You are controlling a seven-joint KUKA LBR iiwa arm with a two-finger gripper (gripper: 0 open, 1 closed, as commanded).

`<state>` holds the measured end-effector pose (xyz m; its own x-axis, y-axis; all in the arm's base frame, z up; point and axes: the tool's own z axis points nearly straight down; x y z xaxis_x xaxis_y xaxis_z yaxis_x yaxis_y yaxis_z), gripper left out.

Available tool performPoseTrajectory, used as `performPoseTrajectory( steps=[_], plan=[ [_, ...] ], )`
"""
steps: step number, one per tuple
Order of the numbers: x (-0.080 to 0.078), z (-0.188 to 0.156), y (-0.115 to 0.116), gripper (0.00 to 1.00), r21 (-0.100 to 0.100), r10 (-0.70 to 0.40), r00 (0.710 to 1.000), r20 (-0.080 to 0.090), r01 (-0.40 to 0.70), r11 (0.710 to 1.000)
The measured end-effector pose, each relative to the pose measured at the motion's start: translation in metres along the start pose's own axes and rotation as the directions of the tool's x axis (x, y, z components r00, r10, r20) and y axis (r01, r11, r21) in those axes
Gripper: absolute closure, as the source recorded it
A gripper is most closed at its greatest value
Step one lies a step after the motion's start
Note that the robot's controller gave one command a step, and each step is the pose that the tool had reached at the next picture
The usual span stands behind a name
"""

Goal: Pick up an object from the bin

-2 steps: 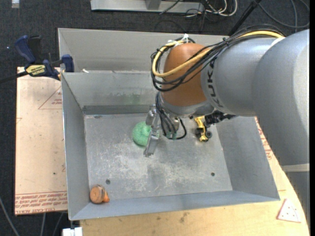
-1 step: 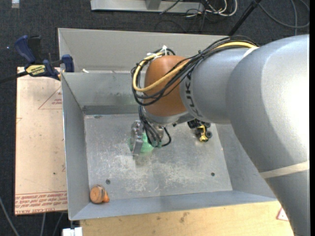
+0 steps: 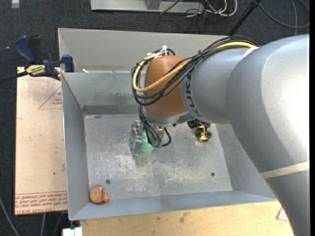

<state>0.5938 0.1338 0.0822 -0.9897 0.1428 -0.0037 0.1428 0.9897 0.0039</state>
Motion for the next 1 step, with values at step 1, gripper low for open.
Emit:
performPoseTrajectory(
  steps=[1],
  plan=[
    [0.0273, -0.04, -0.0275, 1.0, 0.006, -0.016, 1.0, -0.014, 0.016, 1.0]
  ],
)
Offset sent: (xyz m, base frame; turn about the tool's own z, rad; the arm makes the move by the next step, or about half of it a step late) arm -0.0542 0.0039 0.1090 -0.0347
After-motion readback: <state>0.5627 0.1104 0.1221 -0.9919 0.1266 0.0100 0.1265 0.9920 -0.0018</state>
